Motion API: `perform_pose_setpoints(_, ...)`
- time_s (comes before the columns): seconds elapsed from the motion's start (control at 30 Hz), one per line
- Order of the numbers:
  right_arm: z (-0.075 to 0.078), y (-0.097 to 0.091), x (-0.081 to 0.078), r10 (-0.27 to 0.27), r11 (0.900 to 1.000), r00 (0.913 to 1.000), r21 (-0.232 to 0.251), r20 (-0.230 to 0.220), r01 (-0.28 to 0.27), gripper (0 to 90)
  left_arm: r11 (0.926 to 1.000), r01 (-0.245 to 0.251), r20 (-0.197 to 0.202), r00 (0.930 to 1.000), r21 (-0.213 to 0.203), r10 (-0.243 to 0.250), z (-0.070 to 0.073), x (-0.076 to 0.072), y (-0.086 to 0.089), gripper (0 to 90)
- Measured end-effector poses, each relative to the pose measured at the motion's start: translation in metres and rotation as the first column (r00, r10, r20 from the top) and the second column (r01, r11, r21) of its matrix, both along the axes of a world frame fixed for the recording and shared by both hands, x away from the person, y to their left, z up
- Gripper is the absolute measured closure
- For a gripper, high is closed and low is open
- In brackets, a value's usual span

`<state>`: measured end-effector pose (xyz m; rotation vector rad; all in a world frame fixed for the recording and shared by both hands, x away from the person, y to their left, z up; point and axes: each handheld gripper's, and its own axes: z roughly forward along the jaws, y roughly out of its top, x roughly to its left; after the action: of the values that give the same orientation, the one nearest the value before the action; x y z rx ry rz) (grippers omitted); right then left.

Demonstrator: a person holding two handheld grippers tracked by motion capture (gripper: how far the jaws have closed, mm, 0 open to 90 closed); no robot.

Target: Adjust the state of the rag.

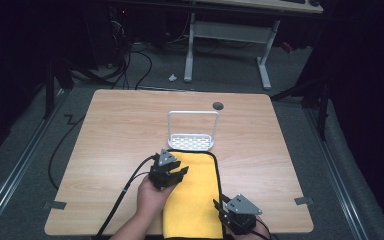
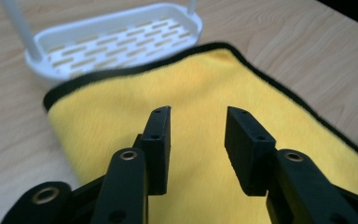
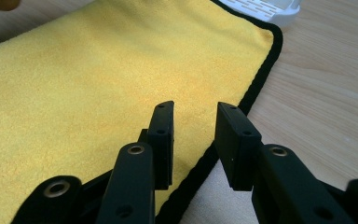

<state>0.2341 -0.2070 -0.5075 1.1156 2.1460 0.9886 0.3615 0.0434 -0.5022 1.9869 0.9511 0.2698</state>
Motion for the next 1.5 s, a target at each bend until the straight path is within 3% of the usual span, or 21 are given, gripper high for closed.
perform_pose_setpoints(0.17,-0.003,0.001,0.002,0.006,1.0000,1.0000,-0.006,-0.002,-0.006,68.5,0.9998,0.017,-0.016,0.9997,0.006,-0.017,-0.011,-0.021,0.017,64.5)
perform_pose_setpoints(0.37,-0.004,0.000,0.010,0.001,0.9998,0.9998,0.018,-0.017,-0.001,68.4,0.9964,0.058,-0.004,0.9983,0.061,-0.058,-0.022,-0.040,0.022,65.4)
perform_pose_setpoints(0.57,-0.007,0.003,0.048,-0.021,0.9995,0.9971,0.022,-0.074,0.022,72.9,0.9894,0.089,0.011,0.9958,0.115,-0.091,-0.028,-0.043,0.023,67.1)
perform_pose_setpoints(0.7,-0.012,0.009,0.077,-0.037,0.9992,0.9922,0.008,-0.119,0.038,76.2,0.9891,0.106,-0.002,0.9943,0.102,-0.107,-0.028,-0.043,0.029,68.7)
perform_pose_setpoints(0.77,-0.016,0.013,0.083,-0.029,0.9996,0.9897,-0.009,-0.140,0.028,77.2,0.9883,0.116,-0.010,0.9933,0.099,-0.115,-0.028,-0.045,0.032,69.0)
perform_pose_setpoints(0.87,-0.018,0.017,0.076,-0.003,0.9999,0.9909,-0.014,-0.134,0.001,77.7,0.9847,0.137,-0.006,0.9906,0.108,-0.137,-0.028,-0.052,0.039,69.0)
perform_pose_setpoints(1.1,-0.018,0.021,0.050,0.042,0.9985,0.9916,-0.029,-0.122,-0.046,77.5,0.9859,0.149,-0.034,0.9886,0.077,-0.147,-0.028,-0.066,0.047,69.0)
perform_pose_setpoints(1.27,-0.015,0.021,0.044,0.074,0.9967,0.9847,-0.023,-0.158,-0.078,76.4,0.9820,0.168,-0.039,0.9855,0.086,-0.165,-0.027,-0.076,0.052,69.0)
perform_pose_setpoints(1.4,-0.016,0.023,0.040,0.089,0.9952,0.9851,-0.029,-0.147,-0.094,76.3,0.9857,0.165,-0.053,0.9852,0.036,-0.163,-0.027,-0.076,0.057,66.9)
perform_pose_setpoints(1.5,-0.017,0.022,0.039,0.085,0.9960,0.9864,-0.014,-0.140,-0.088,76.1,0.9929,0.117,-0.017,0.9930,0.020,-0.117,-0.024,-0.066,0.060,64.6)
